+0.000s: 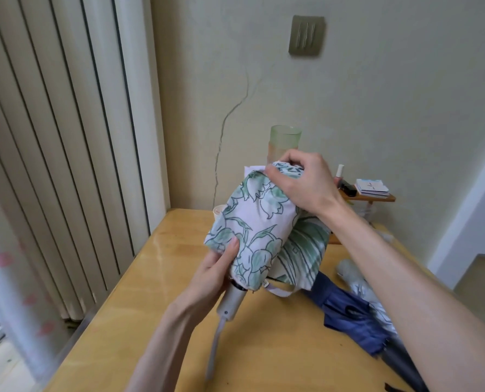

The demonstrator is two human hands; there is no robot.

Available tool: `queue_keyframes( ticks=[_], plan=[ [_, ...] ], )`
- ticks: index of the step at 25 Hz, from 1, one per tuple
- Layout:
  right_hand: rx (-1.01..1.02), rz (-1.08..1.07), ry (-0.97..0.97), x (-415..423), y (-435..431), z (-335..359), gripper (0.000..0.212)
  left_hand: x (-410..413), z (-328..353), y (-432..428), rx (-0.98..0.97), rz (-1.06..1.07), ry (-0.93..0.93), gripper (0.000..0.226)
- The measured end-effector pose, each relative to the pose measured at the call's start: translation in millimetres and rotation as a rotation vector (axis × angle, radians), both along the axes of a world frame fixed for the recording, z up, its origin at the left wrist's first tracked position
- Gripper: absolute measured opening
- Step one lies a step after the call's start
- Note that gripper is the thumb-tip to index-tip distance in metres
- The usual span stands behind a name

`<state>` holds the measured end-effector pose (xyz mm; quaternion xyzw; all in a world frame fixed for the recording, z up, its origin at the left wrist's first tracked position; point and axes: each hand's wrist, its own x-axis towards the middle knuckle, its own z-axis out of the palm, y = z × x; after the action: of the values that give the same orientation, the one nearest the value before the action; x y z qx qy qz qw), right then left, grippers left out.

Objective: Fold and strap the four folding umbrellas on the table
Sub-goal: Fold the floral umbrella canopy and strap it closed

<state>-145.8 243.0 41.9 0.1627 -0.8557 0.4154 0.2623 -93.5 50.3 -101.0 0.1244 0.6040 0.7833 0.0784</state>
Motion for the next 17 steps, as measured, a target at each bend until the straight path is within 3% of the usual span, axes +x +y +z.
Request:
queue_keyframes(
  ticks=[2,3,5,6,8,11,17],
  plan=[
    [0.01,-0.045,0.028,3,3,7,0.026,-11,-6,-5,-0.071,0.165,0.03,0.054],
    [0.059,-0.091,0.035,4,4,8,0.026,-15,-7,-7,-0.14,0.35,0.079,0.062],
    [0.209,-0.209,0.016,5,1,7,0.026,-16,-3,-6,-0.205,0.664,0.317,0.06],
    [0.266,-0.257,0.013,3,-2,5,0.025,-12,0,0,-0.243,0.671,0.479,0.06],
    [0.319,-0.299,0.016,3,-8,0,0.022,-1,5,21,-0.381,0.485,0.676,0.083],
    [0.27,-0.258,0.03,7,-22,-4,0.026,3,-6,44,-0.433,0.313,0.621,0.116],
    [0.289,-0.06,0.067,19,-41,-17,0.038,-9,-31,40,-0.272,0.401,0.538,0.118]
  ],
)
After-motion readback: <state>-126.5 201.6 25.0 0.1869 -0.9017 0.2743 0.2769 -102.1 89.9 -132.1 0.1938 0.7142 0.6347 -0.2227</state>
